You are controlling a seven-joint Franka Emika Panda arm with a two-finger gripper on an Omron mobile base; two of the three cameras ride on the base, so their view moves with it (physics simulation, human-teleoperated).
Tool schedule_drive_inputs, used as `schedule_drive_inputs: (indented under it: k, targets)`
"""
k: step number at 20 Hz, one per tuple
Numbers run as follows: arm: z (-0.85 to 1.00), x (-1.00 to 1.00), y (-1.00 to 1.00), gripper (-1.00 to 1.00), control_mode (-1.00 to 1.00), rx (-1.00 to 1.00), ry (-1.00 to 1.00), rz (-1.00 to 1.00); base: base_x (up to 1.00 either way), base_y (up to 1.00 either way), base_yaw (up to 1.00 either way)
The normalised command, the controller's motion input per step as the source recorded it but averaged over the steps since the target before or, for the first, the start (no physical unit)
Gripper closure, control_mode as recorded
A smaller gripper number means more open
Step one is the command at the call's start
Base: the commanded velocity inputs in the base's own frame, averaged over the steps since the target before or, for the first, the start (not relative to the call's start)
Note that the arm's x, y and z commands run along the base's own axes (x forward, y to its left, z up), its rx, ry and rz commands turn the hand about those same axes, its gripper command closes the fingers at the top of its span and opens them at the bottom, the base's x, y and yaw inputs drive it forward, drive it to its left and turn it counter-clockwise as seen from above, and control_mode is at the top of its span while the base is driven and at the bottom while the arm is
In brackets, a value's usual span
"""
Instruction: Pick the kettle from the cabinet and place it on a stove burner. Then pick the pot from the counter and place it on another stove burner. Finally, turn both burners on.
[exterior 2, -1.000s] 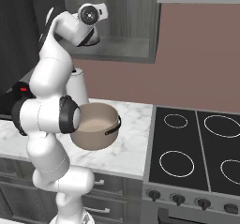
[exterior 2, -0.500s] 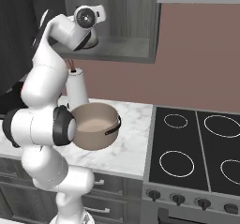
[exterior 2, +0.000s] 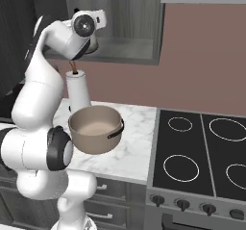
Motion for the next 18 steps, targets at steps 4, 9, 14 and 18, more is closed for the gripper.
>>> schedule_drive_inputs:
  k: [4,9,14,18]
  targets:
    - [0.0,-0.62,-0.1,1.0,-1.0,0.03,-0.02,0.0,0.0,0.0,0.0]
    - [0.0,-0.6,-0.19,1.0,-1.0,0.04,-0.01,0.0,0.0,0.0,0.0]
    - [0.0,-0.59,-0.16,1.0,-1.0,0.03,0.0,0.0,0.0,0.0,0.0]
    - [0.0,-0.58,-0.16,1.0,-1.0,0.03,0.0,0.0,0.0,0.0,0.0]
